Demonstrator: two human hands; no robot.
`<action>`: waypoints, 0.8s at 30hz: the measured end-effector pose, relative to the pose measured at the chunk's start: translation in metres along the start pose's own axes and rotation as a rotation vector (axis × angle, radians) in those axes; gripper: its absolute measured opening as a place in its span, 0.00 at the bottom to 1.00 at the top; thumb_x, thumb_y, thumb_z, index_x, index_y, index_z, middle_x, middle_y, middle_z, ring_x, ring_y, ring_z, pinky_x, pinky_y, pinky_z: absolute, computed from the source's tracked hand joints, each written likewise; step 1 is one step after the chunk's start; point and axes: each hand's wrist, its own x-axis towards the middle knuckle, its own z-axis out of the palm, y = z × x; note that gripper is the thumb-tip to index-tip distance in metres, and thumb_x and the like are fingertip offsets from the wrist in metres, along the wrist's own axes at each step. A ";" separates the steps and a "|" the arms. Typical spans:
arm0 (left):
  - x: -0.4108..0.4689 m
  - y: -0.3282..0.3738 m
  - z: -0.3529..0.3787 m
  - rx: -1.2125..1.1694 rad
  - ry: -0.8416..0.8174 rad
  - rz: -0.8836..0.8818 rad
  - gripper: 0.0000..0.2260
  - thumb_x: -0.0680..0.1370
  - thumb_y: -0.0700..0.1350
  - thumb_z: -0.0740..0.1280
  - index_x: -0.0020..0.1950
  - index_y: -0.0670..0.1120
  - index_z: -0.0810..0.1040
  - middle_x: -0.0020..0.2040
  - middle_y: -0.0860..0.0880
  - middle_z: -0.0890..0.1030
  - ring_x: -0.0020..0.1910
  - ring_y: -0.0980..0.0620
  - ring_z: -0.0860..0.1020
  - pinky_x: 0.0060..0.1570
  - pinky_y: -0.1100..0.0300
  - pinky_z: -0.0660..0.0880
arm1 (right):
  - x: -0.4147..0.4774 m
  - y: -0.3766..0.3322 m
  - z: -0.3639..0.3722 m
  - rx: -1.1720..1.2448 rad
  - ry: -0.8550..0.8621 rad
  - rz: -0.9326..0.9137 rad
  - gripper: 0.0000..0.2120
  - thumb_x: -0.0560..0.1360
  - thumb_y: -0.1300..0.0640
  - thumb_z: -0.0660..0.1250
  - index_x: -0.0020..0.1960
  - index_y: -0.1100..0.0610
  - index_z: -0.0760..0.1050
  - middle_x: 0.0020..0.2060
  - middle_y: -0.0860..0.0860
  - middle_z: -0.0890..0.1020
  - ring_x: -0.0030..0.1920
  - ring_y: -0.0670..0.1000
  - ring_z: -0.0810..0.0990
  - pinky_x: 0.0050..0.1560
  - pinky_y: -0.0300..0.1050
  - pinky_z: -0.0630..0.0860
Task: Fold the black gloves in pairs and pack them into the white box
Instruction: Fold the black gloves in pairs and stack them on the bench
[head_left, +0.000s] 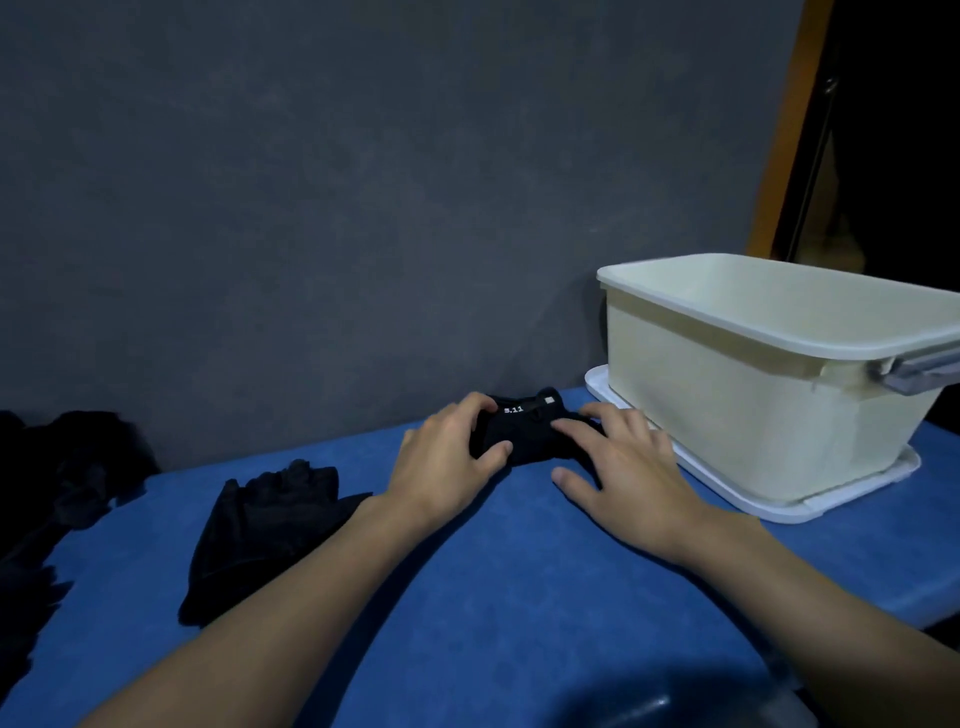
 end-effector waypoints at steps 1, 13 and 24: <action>0.003 -0.001 0.001 0.001 0.002 -0.004 0.16 0.76 0.54 0.69 0.62 0.54 0.72 0.54 0.55 0.80 0.53 0.52 0.78 0.56 0.46 0.75 | 0.004 0.000 0.001 -0.006 -0.013 0.011 0.26 0.78 0.39 0.57 0.75 0.42 0.58 0.71 0.45 0.60 0.70 0.50 0.57 0.68 0.50 0.57; 0.035 -0.007 0.013 0.061 0.029 -0.036 0.18 0.78 0.55 0.68 0.66 0.53 0.70 0.58 0.53 0.80 0.57 0.52 0.77 0.60 0.45 0.72 | 0.038 -0.001 0.012 0.030 -0.062 0.089 0.28 0.79 0.44 0.58 0.77 0.44 0.55 0.77 0.51 0.51 0.76 0.53 0.50 0.73 0.54 0.53; 0.048 -0.013 0.018 0.070 0.045 -0.045 0.19 0.78 0.55 0.67 0.67 0.53 0.70 0.59 0.52 0.79 0.59 0.51 0.77 0.62 0.45 0.71 | 0.048 -0.001 0.021 0.069 -0.074 0.088 0.27 0.80 0.45 0.57 0.77 0.46 0.57 0.78 0.49 0.52 0.76 0.54 0.50 0.74 0.56 0.55</action>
